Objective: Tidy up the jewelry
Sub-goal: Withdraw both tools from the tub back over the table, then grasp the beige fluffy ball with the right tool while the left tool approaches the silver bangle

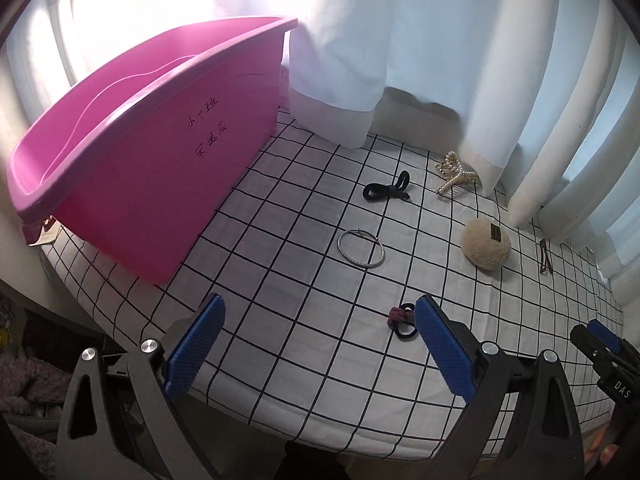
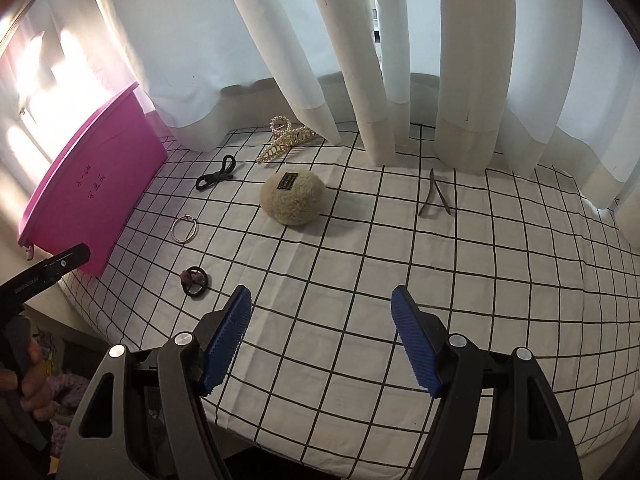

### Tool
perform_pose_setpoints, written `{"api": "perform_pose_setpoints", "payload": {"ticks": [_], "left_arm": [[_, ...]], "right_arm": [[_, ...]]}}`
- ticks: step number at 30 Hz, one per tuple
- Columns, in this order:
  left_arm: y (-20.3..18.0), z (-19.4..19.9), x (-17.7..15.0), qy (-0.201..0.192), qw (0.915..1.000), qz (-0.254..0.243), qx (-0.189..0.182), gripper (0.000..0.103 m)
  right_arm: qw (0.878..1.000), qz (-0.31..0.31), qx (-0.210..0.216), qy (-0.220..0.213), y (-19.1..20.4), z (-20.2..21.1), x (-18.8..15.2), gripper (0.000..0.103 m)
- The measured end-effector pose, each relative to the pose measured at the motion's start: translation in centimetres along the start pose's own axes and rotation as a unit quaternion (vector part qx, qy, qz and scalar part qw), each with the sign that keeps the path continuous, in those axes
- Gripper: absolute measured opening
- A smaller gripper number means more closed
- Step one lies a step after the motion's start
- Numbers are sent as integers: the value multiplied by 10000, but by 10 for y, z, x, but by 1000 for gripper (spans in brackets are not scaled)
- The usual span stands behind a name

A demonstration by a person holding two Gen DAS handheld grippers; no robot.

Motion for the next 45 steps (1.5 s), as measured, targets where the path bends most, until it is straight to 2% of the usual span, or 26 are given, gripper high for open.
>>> {"api": "perform_pose_setpoints", "payload": {"ticks": [3, 12, 20, 23, 27, 32, 40, 45], "left_arm": [[-2, -22, 7, 112, 9999, -10, -30, 94], [-11, -76, 25, 397, 9990, 217, -8, 94], [-22, -107, 29, 457, 9978, 450, 136, 94], [-24, -114, 30, 463, 9974, 519, 171, 94], [-25, -121, 32, 472, 9967, 630, 191, 94], [-25, -128, 38, 464, 9962, 687, 283, 94], [-22, -138, 43, 530, 9955, 687, 391, 94], [-23, -146, 45, 517, 9953, 648, 495, 95]], "right_arm": [[9999, 25, -116, -59, 3, -12, 12, 69], [9998, 199, -23, -41, 7, -51, 41, 69], [9985, 519, 149, -64, 11, -86, 63, 69], [9973, 674, 290, -11, 17, -99, 70, 69], [9962, 829, 264, -75, 23, -113, 77, 69], [9946, 1001, 273, 73, 28, -130, 86, 71], [9934, 1071, 311, 258, 32, -150, 91, 71], [9932, 1117, 279, 191, 34, -154, 96, 71]]}}
Point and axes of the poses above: each gripper's, at about its wrist camera, not at the fingertips, and z roughly against the way its jaws point, y to its left, x to its top, the point moved 2 cm from there along -z, roughly the way its jaws point, and after that the axes turned 10 degrees about y, right-handed, at the moved point
